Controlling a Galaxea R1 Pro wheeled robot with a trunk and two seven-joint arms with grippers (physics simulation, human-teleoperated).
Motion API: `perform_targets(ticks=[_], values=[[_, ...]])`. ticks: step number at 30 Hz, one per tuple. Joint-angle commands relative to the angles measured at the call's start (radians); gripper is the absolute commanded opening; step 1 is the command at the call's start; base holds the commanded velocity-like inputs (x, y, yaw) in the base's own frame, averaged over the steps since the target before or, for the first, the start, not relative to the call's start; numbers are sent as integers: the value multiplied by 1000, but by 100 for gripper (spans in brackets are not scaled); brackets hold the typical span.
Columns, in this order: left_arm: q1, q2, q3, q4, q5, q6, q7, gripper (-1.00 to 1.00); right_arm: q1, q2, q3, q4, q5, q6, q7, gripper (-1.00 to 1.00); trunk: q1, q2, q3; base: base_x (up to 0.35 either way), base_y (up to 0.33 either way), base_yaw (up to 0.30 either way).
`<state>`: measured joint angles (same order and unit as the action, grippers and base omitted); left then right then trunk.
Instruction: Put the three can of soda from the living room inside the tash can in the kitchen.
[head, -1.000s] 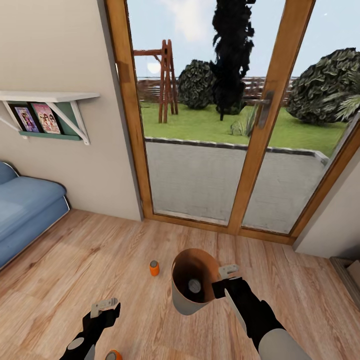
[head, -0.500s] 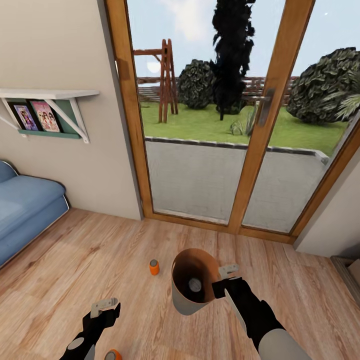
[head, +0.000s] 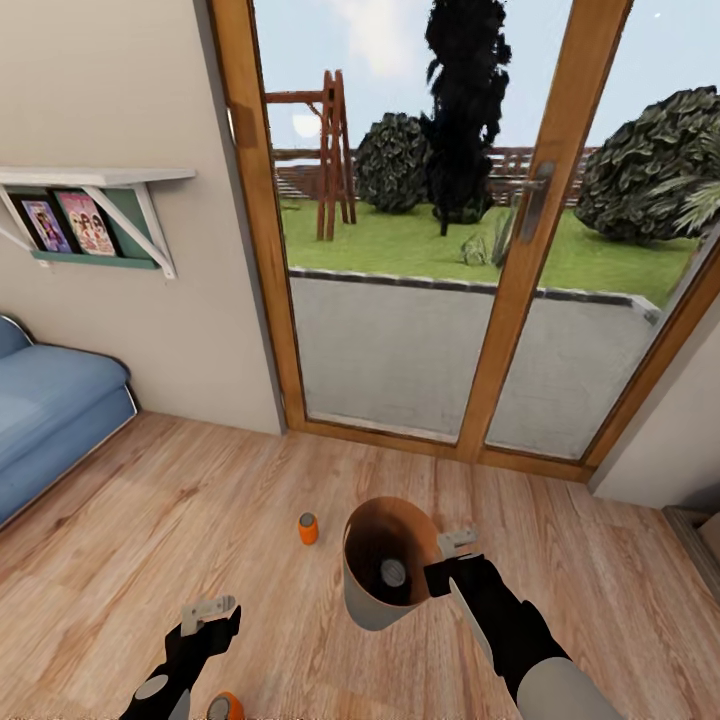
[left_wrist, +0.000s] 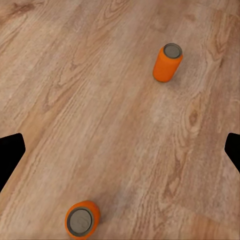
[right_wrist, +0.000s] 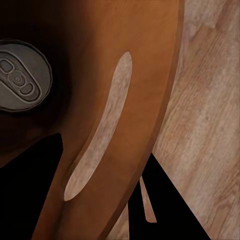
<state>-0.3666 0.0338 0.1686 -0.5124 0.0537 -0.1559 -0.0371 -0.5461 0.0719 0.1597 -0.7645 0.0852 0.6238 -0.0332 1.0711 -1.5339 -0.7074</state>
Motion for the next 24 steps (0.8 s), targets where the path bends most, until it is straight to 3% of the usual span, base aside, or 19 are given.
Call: perform_targets(ticks=[1, 20, 24], values=[[0, 0, 0, 0, 0, 0, 0, 100, -1, 0, 0, -1, -5, -2, 10, -100, 0, 0, -1, 0, 0, 0], [0, 1, 0, 0, 0, -1, -1, 100, -1, 0, 0, -1, -5, -1, 10, -100, 0, 0, -32, 0, 0, 0], [0, 15, 0, 0, 0, 0, 0, 100, -1, 0, 0, -1, -5, -2, 9, -100, 0, 0, -38, 0, 0, 0]])
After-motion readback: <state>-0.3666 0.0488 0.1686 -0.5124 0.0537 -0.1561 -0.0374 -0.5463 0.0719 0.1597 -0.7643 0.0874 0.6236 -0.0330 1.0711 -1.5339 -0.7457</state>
